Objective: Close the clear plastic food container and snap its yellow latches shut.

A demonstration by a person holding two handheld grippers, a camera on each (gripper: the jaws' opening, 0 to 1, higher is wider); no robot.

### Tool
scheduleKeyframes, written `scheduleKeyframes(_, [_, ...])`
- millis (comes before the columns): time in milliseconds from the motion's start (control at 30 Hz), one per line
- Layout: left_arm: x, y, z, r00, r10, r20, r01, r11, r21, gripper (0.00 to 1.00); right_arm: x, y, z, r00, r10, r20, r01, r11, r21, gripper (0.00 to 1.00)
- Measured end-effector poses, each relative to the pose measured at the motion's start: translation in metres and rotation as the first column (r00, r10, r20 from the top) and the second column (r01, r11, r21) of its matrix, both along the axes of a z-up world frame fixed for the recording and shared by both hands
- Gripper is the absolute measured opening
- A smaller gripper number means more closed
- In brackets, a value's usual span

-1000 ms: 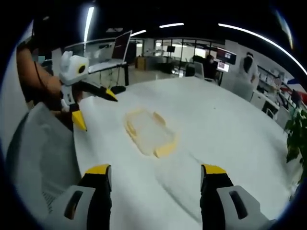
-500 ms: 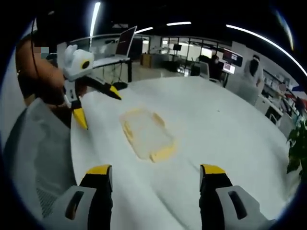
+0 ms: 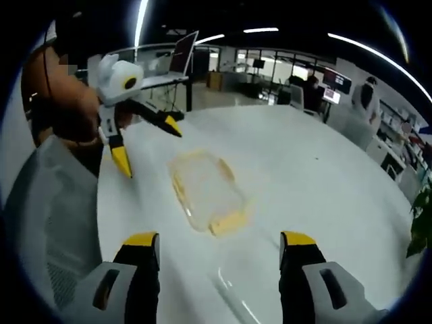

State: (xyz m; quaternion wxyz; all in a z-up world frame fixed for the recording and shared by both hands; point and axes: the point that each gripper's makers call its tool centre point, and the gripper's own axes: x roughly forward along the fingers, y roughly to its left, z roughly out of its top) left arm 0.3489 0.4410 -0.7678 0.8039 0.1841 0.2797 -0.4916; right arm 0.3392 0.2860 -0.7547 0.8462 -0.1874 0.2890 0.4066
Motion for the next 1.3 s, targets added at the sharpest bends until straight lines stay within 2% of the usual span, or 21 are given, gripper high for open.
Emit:
scheduleKeyframes(433, [0.014,0.007,-0.005,0.999,-0.043,-0.017,0.044,0.998,0.047,0.81,0.014,0.009,-0.004,0.999,0.053,-0.007,-0.053,0.998,-0.024,0.71])
scheduleKeyframes(600, [0.02,0.006,-0.003,0.997,-0.071,-0.007,0.071,0.996,0.062,0.81,0.019,0.013,-0.006,0.997,0.077,-0.008,-0.077,0.996,-0.038,0.71])
scheduleKeyframes(833, [0.026,0.005,-0.008,0.992,-0.126,0.005,0.125,0.986,0.114,0.81,0.023,0.016,-0.011,0.993,0.12,-0.014,-0.121,0.991,-0.065,0.71])
scheduleKeyframes(1100, [0.031,0.006,-0.012,0.989,-0.147,-0.003,0.146,0.981,0.127,0.81,0.028,0.021,-0.014,0.988,0.152,-0.006,-0.152,0.984,-0.088,0.7])
scheduleKeyframes(1300, [0.033,0.009,-0.018,0.981,-0.194,-0.001,0.191,0.965,0.177,0.81,0.031,0.024,-0.019,0.981,0.193,-0.011,-0.193,0.974,-0.121,0.7])
